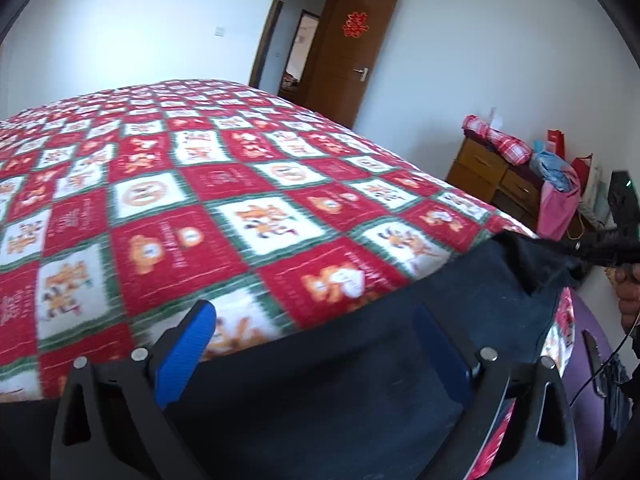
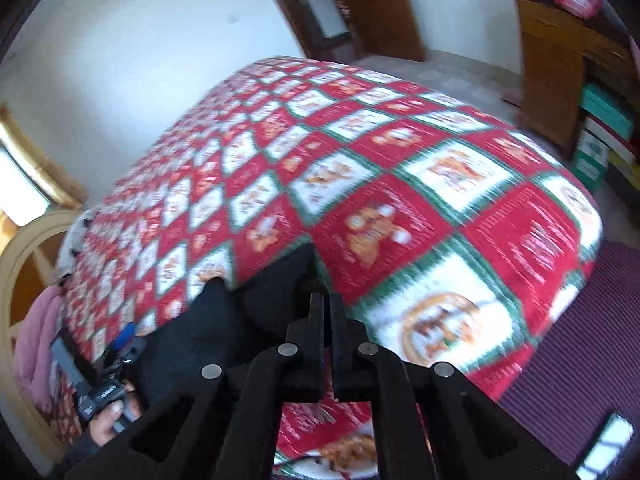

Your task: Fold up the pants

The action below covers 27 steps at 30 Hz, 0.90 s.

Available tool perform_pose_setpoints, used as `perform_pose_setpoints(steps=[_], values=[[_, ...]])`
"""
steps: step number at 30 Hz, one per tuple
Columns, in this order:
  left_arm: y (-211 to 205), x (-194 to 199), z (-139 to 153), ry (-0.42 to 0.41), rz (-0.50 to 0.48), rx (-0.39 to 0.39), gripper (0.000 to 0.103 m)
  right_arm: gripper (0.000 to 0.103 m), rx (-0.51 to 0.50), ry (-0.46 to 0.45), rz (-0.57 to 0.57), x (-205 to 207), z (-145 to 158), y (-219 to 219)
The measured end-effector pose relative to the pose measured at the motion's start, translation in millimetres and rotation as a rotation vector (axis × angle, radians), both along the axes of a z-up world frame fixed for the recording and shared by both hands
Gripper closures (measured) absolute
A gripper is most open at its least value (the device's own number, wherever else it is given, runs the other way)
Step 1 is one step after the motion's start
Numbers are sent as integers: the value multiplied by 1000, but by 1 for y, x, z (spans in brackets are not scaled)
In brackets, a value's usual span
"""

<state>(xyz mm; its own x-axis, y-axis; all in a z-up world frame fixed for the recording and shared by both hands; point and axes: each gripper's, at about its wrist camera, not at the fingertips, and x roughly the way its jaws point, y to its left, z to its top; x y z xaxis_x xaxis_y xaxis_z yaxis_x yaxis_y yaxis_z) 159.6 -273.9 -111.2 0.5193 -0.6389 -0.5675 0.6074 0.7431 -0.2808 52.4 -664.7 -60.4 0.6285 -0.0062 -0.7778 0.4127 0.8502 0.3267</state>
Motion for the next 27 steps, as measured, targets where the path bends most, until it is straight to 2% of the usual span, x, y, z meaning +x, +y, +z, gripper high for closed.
perform_pose_setpoints(steps=[1, 2, 3, 5, 6, 8, 11, 13, 16, 19, 21, 22, 23, 24, 25, 27], values=[[4, 0, -1, 1, 5, 3, 2, 101, -35, 41, -19, 2, -8, -1], [10, 0, -2, 7, 11, 7, 2, 101, -42, 94, -21, 6, -21, -4], [16, -2, -2, 9, 12, 9, 2, 101, -22, 104, -20, 8, -32, -11], [30, -7, 2, -10, 12, 18, 2, 96, -15, 36, -36, 2, -29, -17], [35, -10, 4, -21, 13, 24, 2, 93, -68, 42, -73, -2, -23, -17], [57, -17, 8, -53, 21, 37, 1, 67, -175, -1, -109, -16, -4, -8], [92, -24, 7, -74, 63, 66, 0, 51, -246, -80, 12, -27, 17, 27], [110, -27, 5, -84, 98, 89, 0, 51, -309, -101, 141, -27, 23, 61], [139, -29, 1, -85, 156, 121, 0, 51, -442, -50, 337, -10, 9, 118], [167, -29, -3, -77, 217, 131, 0, 51, -588, 20, 400, 7, -16, 149], [186, -29, -6, -63, 258, 129, 0, 51, -614, 78, 417, 20, -34, 153], [192, -28, -7, -58, 271, 129, 0, 58, -613, 98, 414, 25, -38, 151], [201, -27, -9, -47, 292, 126, 0, 77, -623, 108, 406, 26, -39, 150], [207, -27, -11, -39, 303, 121, 0, 85, -625, 114, 401, 26, -39, 148], [212, -27, -13, -27, 315, 118, 0, 92, -606, 111, 389, 29, -34, 142], [222, -25, -18, -11, 337, 112, 0, 92, -591, 99, 333, 33, -26, 130]])
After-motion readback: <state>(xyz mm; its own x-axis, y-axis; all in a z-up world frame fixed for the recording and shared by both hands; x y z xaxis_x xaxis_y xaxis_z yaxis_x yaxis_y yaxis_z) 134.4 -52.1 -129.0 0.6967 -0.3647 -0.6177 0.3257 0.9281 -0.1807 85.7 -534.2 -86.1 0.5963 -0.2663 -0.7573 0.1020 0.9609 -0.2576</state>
